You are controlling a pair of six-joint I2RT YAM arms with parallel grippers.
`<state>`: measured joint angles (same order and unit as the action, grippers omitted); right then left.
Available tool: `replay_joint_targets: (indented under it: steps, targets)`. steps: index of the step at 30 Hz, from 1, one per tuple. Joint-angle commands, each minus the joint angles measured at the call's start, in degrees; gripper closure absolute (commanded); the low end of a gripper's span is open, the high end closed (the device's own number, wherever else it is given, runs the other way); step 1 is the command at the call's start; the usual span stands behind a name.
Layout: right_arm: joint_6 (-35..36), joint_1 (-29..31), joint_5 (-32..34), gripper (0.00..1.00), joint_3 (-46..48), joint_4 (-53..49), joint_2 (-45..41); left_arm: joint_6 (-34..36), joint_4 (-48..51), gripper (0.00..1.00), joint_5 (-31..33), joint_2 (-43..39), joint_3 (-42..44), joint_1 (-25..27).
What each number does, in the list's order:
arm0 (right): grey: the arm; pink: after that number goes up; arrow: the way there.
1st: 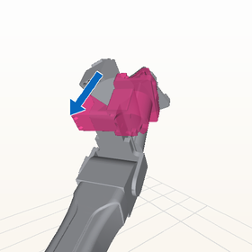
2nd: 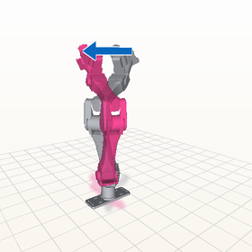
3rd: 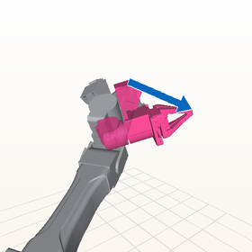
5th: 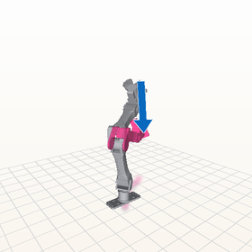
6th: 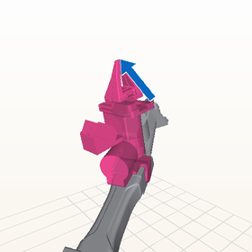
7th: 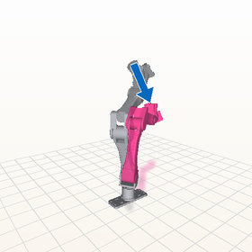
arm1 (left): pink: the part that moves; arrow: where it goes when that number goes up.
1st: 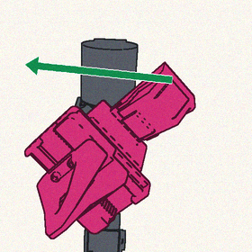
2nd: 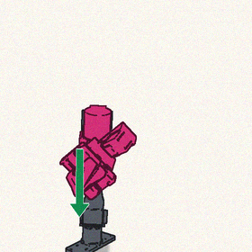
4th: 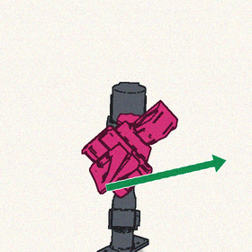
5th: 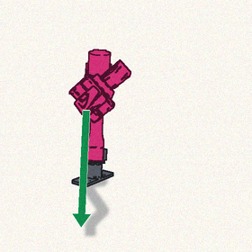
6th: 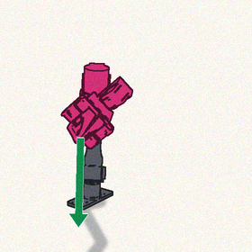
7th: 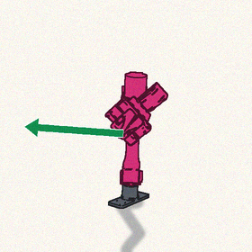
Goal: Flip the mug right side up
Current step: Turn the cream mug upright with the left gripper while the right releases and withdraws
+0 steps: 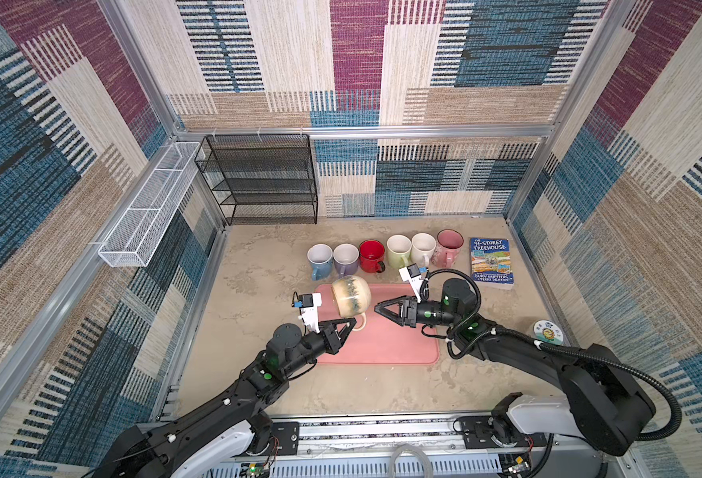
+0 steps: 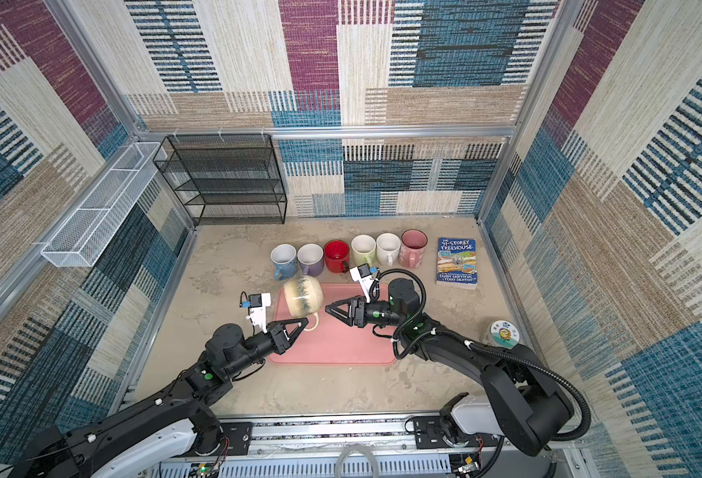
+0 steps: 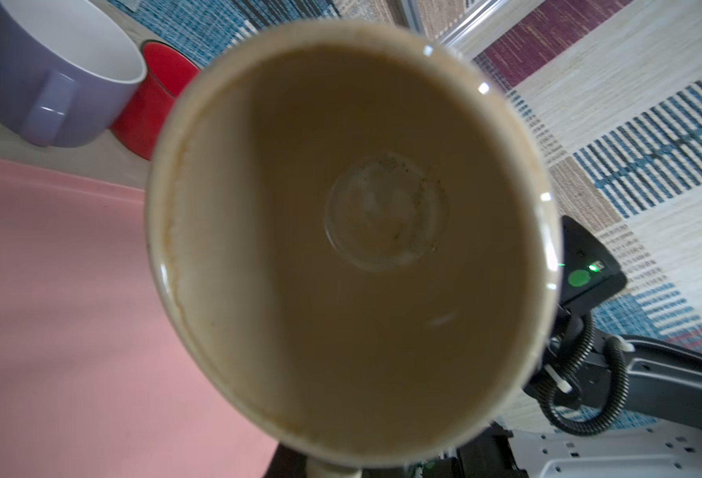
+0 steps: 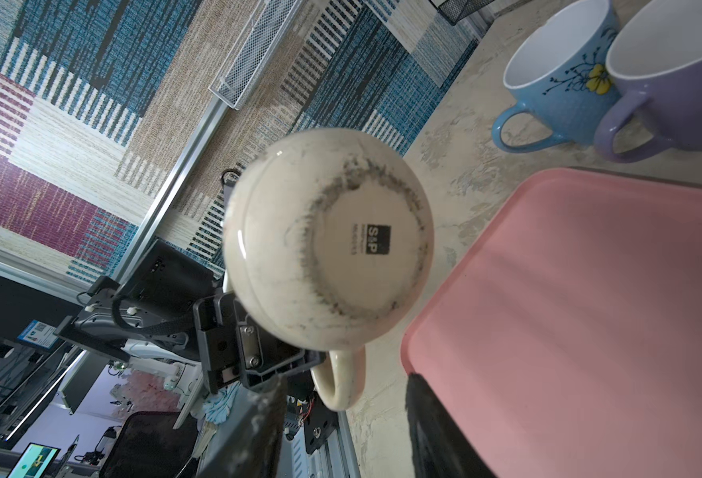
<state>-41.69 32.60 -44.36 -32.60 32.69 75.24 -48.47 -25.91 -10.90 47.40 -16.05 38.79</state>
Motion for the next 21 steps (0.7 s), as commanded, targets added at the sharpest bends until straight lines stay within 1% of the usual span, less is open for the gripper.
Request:
replay_joint_targets:
  steps: [1,5,8,13,17,21]
  targets:
    - [4.1,0.0,2.4,0.5,-0.8,-4.4,-1.0,1.8,7.3,1.0,2.5,-3.1,-1.3,-1.9]
    - [7.2,0.0,4.2,0.5,-1.1,-8.7,-3.2,2.7,18.7,1.0,5.4,-7.6,-2.9,-4.9]
    - [8.8,0.0,4.9,0.5,-0.8,-10.7,-4.4,3.5,25.6,1.0,7.1,-9.3,-4.3,-7.3]
    - [10.2,0.0,4.9,0.49,0.2,-11.4,-6.0,4.9,34.3,1.0,9.3,-10.4,-7.1,-10.7]
    - [11.4,0.0,4.9,0.49,0.9,-12.2,-7.5,7.2,39.9,1.0,11.1,-8.9,-10.6,-13.4]
    - [13.0,0.0,4.8,0.49,1.3,-13.3,-9.2,9.2,43.4,1.0,11.8,-4.5,-13.9,-15.5]
